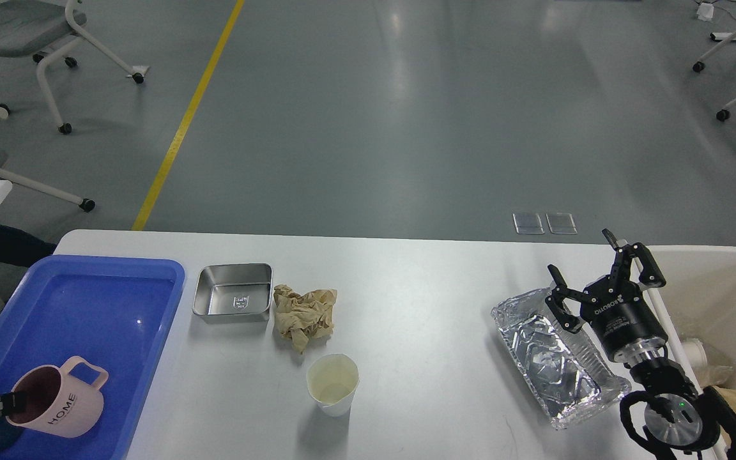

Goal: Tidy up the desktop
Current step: 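Lower the pink mug into the blue tray and release it, then move the left gripper toward the metal tin box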

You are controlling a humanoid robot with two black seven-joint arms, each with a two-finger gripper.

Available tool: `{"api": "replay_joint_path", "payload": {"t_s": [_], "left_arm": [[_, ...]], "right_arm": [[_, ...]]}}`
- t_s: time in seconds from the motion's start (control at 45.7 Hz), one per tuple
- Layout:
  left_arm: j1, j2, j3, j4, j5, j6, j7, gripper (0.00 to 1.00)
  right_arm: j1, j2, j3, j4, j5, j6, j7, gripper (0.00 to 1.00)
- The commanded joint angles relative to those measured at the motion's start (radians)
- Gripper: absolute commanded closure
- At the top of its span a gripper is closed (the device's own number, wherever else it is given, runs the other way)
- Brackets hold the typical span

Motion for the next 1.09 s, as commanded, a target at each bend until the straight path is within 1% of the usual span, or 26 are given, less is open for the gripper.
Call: {"api": "replay_joint_path", "payload": {"t_s": [0.0,0.066,0.197,0.263,0.285,0.307,0.372,0.394,0.416,0.438,0.591,0.679,0.723,0.854,0.92,1.007,1.073], "left_arm": [[0.002,-0.024,0.000,0.003,0.000,0.000,0.011,0.98],[0.002,-0.029,0.000,0.003,0.000,0.000,0.020,0.97],[0.003,-0.047,0.000,0.004,0.001,0.000,0.020,0.96],[0.003,-0.047,0.000,0.004,0.001,0.000,0.020,0.89],[0.003,-0.047,0.000,0.004,0.001,0.000,0.020,0.84],[0.000,-0.047,0.000,0.004,0.001,0.000,0.020,0.76],[-0.007,-0.047,-0.001,0.003,0.000,0.002,0.014,0.41],[-0.009,-0.047,-0.001,0.003,-0.002,0.002,0.012,0.31],[-0.009,-0.047,-0.001,0.003,-0.002,0.000,0.011,0.25],[-0.011,-0.047,-0.001,0.003,-0.003,0.000,0.008,0.22],[-0.011,-0.047,-0.003,-0.005,-0.012,-0.006,0.008,0.14],[-0.009,-0.026,-0.004,-0.026,-0.012,-0.014,0.006,0.12],[-0.011,-0.004,-0.012,-0.058,-0.012,-0.015,0.003,0.11],[-0.024,0.160,-0.024,-0.207,-0.014,-0.017,-0.017,0.09],[-0.049,0.212,-0.044,-0.276,-0.015,-0.018,-0.020,0.09],[-0.090,0.253,-0.087,-0.325,-0.020,-0.017,-0.020,0.09],[-0.115,0.255,-0.133,-0.339,-0.032,-0.012,-0.020,0.09]], "right_arm": [[0.000,0.001,0.000,0.000,0.000,0.000,0.000,0.00],[0.000,0.001,0.000,0.001,0.000,0.000,0.000,0.00],[-0.001,0.001,0.000,0.001,0.000,0.000,0.000,0.00],[-0.003,0.001,0.001,0.001,0.000,0.000,0.000,0.00],[-0.003,0.001,0.001,0.001,0.000,0.000,-0.002,0.00],[-0.003,0.001,0.001,0.001,0.002,0.000,0.000,0.00],[-0.003,0.001,0.001,0.001,0.000,0.000,0.000,0.00],[-0.003,0.001,0.001,0.001,0.000,0.000,0.000,0.00],[-0.003,0.001,0.001,0.001,0.002,0.000,0.000,0.00],[-0.003,0.001,0.001,0.001,0.002,0.000,0.000,0.00],[-0.003,0.001,0.001,0.001,0.000,0.000,0.000,0.00],[-0.003,0.003,0.001,0.003,0.000,0.000,0.000,0.00],[-0.001,0.001,0.001,0.003,0.000,0.000,0.000,0.00],[0.003,0.001,0.000,0.003,0.000,-0.002,-0.002,0.00],[0.005,0.001,0.000,0.003,0.000,-0.002,0.000,0.00],[0.008,0.003,-0.003,0.005,0.000,-0.002,-0.002,0.00],[0.008,0.006,-0.003,0.006,0.000,-0.002,-0.002,0.00]]}}
